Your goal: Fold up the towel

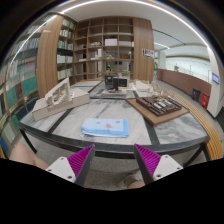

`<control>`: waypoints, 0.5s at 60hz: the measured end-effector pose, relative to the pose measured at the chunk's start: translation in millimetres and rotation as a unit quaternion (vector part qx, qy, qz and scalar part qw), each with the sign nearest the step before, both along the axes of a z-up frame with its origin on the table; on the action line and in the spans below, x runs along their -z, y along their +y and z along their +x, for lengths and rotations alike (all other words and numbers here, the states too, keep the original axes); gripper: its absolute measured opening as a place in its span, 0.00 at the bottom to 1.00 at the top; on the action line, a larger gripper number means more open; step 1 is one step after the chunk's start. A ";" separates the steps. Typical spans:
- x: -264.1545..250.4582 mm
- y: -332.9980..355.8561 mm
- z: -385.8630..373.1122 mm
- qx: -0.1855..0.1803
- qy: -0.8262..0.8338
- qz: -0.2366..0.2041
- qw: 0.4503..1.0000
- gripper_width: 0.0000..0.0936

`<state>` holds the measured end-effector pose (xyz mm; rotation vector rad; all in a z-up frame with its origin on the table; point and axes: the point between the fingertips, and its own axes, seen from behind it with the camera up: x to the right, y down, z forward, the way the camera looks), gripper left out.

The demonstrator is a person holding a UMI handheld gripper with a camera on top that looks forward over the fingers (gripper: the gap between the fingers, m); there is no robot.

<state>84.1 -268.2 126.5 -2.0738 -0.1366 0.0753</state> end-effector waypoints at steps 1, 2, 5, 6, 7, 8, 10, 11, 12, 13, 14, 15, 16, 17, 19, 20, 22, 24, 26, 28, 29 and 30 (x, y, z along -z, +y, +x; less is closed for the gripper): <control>0.8 0.4 -2.7 -0.003 0.002 -0.002 1.000 0.88; 3.1 3.2 -6.9 -0.007 0.003 -0.005 1.000 0.88; 9.9 16.6 -23.3 -0.015 0.010 -0.012 1.000 0.88; 12.1 21.1 -28.5 -0.017 0.012 -0.013 1.000 0.88; 14.0 25.8 -33.7 -0.018 0.014 -0.015 1.000 0.88; 15.9 30.7 -38.8 -0.019 0.016 -0.016 1.000 0.88; 18.9 39.2 -48.7 -0.023 0.018 -0.017 0.999 0.88; 21.2 45.4 -54.9 -0.026 0.019 -0.017 0.999 0.88; 22.3 49.3 -59.9 -0.029 0.019 -0.018 0.999 0.88; 25.5 56.9 -66.3 -0.032 0.018 -0.019 0.999 0.88; 27.6 63.0 -72.7 -0.036 0.017 -0.020 0.999 0.88; 28.5 67.0 -77.8 -0.040 0.016 -0.020 0.999 0.88; 30.7 72.9 -83.5 -0.044 0.014 -0.021 0.999 0.88; 32.7 79.0 -89.5 -0.047 0.013 -0.022 0.999 0.88; 37.3 91.1 -100.2 -0.053 0.011 -0.025 0.998 0.88; 39.6 98.4 -107.1 -0.055 0.009 -0.027 0.998 0.88; 44.3 114.4 -119.7 -0.059 0.009 -0.026 0.998 0.88; 49.0 131.1 -131.5 -0.064 0.010 -0.023 0.998 0.88; 55.9 147.3 -143.3 -0.069 0.008 -0.025 0.997 0.88; 62.9 162.5 -152.4 -0.070 0.001 -0.030 0.997 0.87; 67.4 169.8 -156.2 -0.071 -0.001 -0.032 0.997 0.87; 71.3 176.8 -160.7 -0.071 -0.005 -0.036 0.997 0.86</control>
